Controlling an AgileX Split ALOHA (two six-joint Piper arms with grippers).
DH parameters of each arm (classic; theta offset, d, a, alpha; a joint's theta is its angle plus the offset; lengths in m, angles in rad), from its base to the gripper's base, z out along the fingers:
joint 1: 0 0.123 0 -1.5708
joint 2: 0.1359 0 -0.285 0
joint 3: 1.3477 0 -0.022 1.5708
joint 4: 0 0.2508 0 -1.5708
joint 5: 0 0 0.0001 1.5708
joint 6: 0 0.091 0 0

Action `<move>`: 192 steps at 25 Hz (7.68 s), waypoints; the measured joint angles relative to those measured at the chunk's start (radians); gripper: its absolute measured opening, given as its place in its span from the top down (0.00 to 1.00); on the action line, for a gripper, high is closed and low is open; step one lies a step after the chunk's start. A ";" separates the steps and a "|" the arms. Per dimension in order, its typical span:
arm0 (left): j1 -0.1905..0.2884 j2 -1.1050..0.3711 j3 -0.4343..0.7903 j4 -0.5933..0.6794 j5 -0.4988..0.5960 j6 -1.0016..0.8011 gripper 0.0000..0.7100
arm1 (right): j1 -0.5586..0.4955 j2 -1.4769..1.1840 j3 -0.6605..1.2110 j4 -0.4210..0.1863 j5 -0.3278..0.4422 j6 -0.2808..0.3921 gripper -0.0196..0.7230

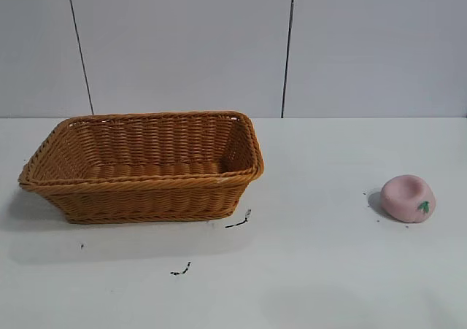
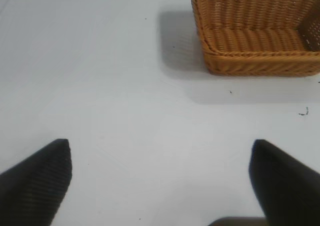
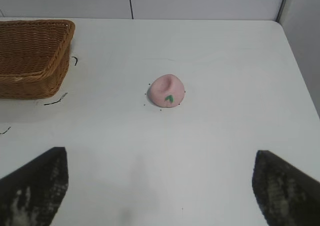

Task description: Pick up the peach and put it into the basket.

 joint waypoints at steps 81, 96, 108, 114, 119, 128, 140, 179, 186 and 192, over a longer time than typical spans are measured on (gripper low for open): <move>0.000 0.000 0.000 0.000 0.000 0.000 0.02 | 0.000 2.056 -1.189 0.049 0.023 -0.049 1.00; 0.000 0.000 0.000 0.000 0.000 0.000 0.02 | 0.306 2.079 -1.624 0.023 0.182 -0.049 1.00; 0.000 0.000 0.000 0.000 0.000 0.000 0.02 | 0.597 2.289 -1.626 0.025 -0.036 -0.050 1.00; 0.000 0.000 0.000 0.000 0.000 0.000 0.02 | 0.597 2.428 -1.626 0.016 -0.148 -0.067 1.00; 0.000 0.000 0.000 0.000 0.000 0.000 0.02 | 0.597 2.466 -1.626 0.015 -0.152 -0.057 0.91; 0.000 0.000 0.000 0.000 0.000 0.000 0.02 | 0.597 2.432 -1.626 0.017 -0.146 -0.053 0.06; 0.000 0.000 0.000 0.000 0.000 0.000 0.02 | 0.516 2.241 -1.627 0.011 -0.104 -0.031 0.05; 0.000 0.000 0.000 0.000 0.000 0.000 0.02 | -0.008 1.712 -1.145 0.018 0.179 -0.028 0.04; 0.000 0.000 0.000 0.000 0.000 0.000 0.02 | -0.008 1.226 -0.642 0.018 0.182 -0.028 0.04; 0.000 0.000 0.000 0.000 0.000 0.000 0.02 | -0.008 0.804 -0.252 0.018 0.041 -0.028 0.04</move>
